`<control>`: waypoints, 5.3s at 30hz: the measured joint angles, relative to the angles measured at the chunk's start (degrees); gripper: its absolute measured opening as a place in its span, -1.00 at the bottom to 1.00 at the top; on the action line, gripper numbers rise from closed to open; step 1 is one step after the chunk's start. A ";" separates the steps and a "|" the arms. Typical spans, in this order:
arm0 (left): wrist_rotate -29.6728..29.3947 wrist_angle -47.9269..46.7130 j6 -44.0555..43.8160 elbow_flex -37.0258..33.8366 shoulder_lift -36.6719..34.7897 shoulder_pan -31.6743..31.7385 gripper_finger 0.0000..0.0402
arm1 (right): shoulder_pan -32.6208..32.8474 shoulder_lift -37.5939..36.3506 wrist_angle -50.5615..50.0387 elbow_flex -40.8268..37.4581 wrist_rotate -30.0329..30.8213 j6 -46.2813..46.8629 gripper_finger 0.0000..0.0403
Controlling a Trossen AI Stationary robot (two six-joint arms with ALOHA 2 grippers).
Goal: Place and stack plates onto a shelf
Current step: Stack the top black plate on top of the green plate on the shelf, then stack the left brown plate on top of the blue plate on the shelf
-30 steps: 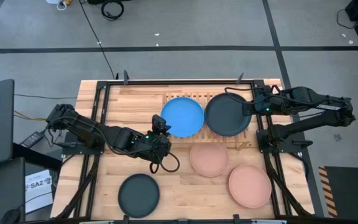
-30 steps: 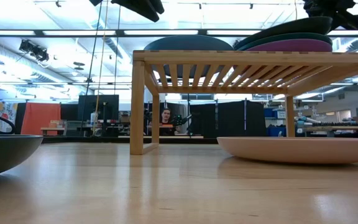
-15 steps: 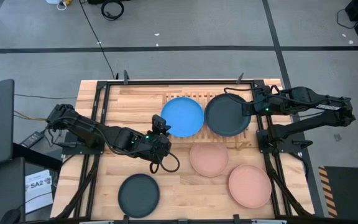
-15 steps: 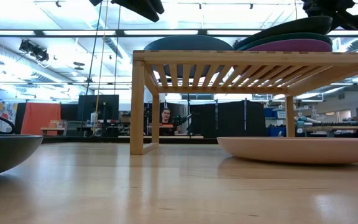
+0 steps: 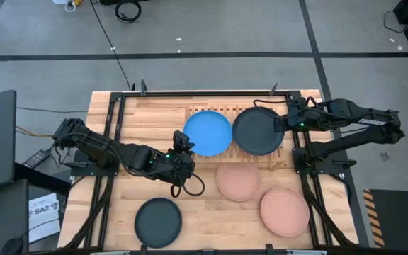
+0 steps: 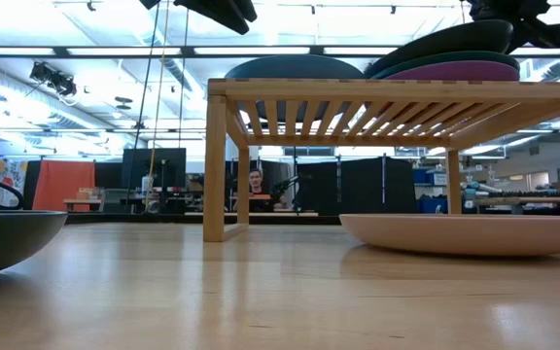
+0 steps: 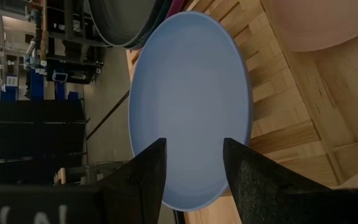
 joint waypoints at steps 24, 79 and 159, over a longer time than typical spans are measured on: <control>-0.01 -0.04 0.02 0.00 -0.01 0.00 -0.18 | 0.00 0.19 -0.08 0.00 -1.12 -1.63 -0.43; -0.13 -1.11 -4.11 0.00 -0.28 -0.16 -0.18 | 8.04 2.60 0.88 0.02 9.12 -17.74 -0.26; 28.74 -25.01 -47.98 -0.20 -6.04 -12.23 -0.25 | 45.50 53.79 47.42 0.02 5.60 -37.39 -0.27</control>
